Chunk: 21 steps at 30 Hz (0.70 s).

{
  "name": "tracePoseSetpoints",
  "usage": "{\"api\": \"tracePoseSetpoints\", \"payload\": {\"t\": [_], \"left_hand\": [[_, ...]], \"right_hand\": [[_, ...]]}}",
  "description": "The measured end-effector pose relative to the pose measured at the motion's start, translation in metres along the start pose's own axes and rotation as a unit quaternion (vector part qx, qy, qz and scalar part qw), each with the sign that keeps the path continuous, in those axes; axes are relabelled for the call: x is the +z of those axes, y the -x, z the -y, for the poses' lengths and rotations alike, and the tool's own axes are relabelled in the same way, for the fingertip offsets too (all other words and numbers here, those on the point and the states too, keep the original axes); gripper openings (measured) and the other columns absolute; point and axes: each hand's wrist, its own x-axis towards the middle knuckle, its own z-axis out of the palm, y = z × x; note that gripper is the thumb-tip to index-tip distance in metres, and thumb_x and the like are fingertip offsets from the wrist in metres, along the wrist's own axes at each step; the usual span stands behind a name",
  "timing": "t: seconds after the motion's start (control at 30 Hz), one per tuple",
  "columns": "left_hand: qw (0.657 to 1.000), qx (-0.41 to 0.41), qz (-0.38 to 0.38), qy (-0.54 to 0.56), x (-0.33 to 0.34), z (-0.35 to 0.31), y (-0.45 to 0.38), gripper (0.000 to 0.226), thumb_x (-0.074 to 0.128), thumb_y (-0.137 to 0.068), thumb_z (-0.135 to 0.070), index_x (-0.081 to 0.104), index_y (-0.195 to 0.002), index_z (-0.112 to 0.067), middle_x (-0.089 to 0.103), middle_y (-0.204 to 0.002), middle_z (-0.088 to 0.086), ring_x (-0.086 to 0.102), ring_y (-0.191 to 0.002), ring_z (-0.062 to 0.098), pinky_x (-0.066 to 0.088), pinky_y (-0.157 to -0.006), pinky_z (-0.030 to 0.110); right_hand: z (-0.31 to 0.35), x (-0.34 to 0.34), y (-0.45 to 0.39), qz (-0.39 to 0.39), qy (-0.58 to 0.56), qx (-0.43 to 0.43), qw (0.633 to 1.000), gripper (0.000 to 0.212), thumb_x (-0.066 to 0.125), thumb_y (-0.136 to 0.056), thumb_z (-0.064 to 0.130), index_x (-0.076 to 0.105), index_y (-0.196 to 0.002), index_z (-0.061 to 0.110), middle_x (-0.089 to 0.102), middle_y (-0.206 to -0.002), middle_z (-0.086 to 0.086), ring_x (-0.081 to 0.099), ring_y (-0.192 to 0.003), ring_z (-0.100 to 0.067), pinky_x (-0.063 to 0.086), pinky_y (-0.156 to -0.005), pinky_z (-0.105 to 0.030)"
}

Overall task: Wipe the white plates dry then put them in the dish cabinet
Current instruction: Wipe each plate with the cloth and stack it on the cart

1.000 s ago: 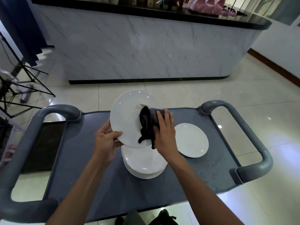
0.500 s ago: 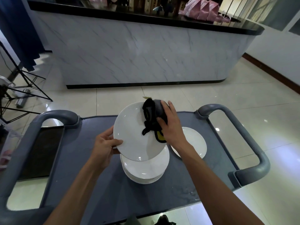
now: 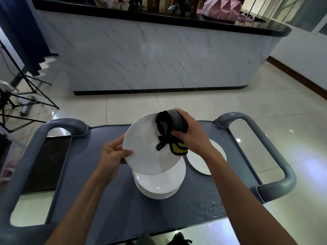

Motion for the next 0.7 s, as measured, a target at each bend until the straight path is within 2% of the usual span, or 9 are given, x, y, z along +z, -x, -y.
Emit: {"api": "tracePoseSetpoints", "payload": {"t": [0.13, 0.23, 0.4, 0.57, 0.7], "left_hand": [[1.0, 0.005, 0.001, -0.013, 0.002, 0.0, -0.003, 0.062, 0.061, -0.079, 0.016, 0.073, -0.117, -0.031, 0.076, -0.102, 0.009, 0.072, -0.086, 0.025, 0.059, -0.06, 0.038], [1.0, 0.012, 0.003, -0.017, 0.004, 0.001, -0.006, 0.059, 0.062, -0.081, 0.014, 0.074, -0.116, -0.031, 0.076, -0.105, 0.009, 0.073, -0.088, 0.024, 0.059, -0.062, 0.036], [0.999, 0.02, -0.034, -0.014, 0.015, 0.007, -0.009, 0.043, 0.065, -0.085, 0.007, 0.076, -0.108, -0.027, 0.077, -0.102, 0.009, 0.073, -0.09, 0.024, 0.06, -0.067, 0.033], [0.996, 0.005, -0.084, -0.02, 0.031, 0.013, -0.013, 0.03, 0.059, -0.089, 0.008, 0.074, -0.106, -0.012, 0.077, -0.1, 0.008, 0.07, -0.093, 0.028, 0.06, -0.08, 0.042], [0.995, -0.021, -0.1, -0.01, 0.039, 0.015, -0.01, 0.026, 0.055, -0.095, -0.002, 0.076, -0.102, -0.017, 0.076, -0.099, 0.006, 0.07, -0.092, 0.025, 0.058, -0.083, 0.043]], "right_hand": [[0.0, 0.002, 0.008, -0.026, -0.026, -0.009, 0.999, 0.068, 0.075, -0.079, 0.005, 0.052, -0.136, 0.033, 0.062, -0.128, 0.016, 0.057, -0.118, -0.005, 0.05, -0.103, -0.034], [-0.001, 0.004, 0.014, -0.054, -0.02, -0.029, 0.998, 0.067, 0.069, -0.077, -0.001, 0.052, -0.134, 0.031, 0.061, -0.127, 0.015, 0.056, -0.118, -0.006, 0.05, -0.101, -0.033], [-0.002, 0.01, 0.026, -0.101, 0.032, -0.085, 0.991, 0.087, 0.054, -0.07, -0.01, 0.04, -0.144, 0.032, 0.054, -0.132, 0.006, 0.053, -0.118, -0.014, 0.047, -0.094, -0.027], [-0.004, 0.011, 0.033, -0.155, 0.072, -0.147, 0.974, 0.088, 0.053, -0.061, -0.02, 0.047, -0.139, 0.022, 0.056, -0.124, -0.002, 0.055, -0.11, -0.024, 0.05, -0.087, -0.032], [-0.01, 0.011, 0.036, -0.175, 0.096, -0.187, 0.962, 0.083, 0.058, -0.06, -0.02, 0.053, -0.133, 0.019, 0.056, -0.121, -0.005, 0.057, -0.107, -0.026, 0.05, -0.087, -0.033]]}}
